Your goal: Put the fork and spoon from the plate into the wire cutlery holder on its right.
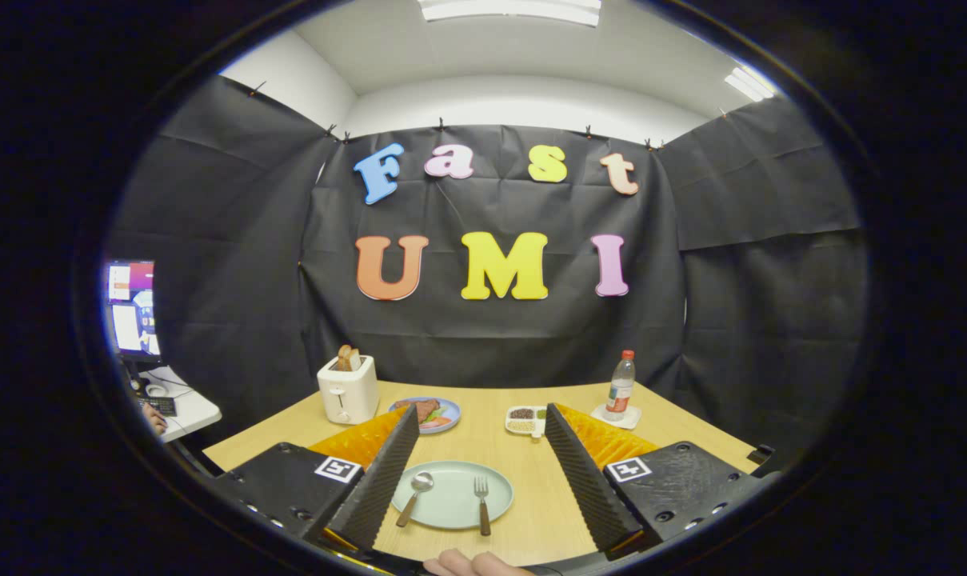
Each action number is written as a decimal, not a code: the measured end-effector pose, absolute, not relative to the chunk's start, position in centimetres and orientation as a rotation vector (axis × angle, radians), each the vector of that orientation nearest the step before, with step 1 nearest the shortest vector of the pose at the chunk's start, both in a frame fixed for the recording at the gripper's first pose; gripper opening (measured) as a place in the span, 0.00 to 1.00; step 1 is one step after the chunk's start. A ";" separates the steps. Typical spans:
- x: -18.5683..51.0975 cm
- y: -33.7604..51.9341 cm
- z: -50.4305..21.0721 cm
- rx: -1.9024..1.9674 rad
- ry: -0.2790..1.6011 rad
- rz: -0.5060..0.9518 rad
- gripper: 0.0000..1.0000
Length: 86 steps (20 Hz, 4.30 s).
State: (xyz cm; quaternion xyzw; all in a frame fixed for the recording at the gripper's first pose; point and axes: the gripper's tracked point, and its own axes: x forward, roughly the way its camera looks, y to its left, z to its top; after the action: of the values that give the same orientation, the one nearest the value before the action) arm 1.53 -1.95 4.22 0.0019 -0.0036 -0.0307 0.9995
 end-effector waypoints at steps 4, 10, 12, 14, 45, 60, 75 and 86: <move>3.8 -1.4 0.8 0.007 0.155 -0.012 0.95; 9.1 -2.0 -6.2 -0.007 0.414 -0.003 0.95; 10.4 -2.5 -9.2 -0.024 0.529 -0.012 0.96; 11.6 -2.6 -11.7 -0.020 0.619 -0.009 0.96; 14.7 -2.7 -22.4 0.004 1.162 -0.046 0.07; 12.2 -7.2 -14.9 0.064 1.006 -0.033 0.03; 7.5 -21.8 -8.7 0.134 0.903 -0.123 0.04; 6.7 -24.1 -10.1 0.164 0.931 -0.119 0.07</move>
State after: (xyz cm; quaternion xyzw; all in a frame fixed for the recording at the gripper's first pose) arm 6.67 -24.09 -10.07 0.0787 0.4480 -0.0573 0.8887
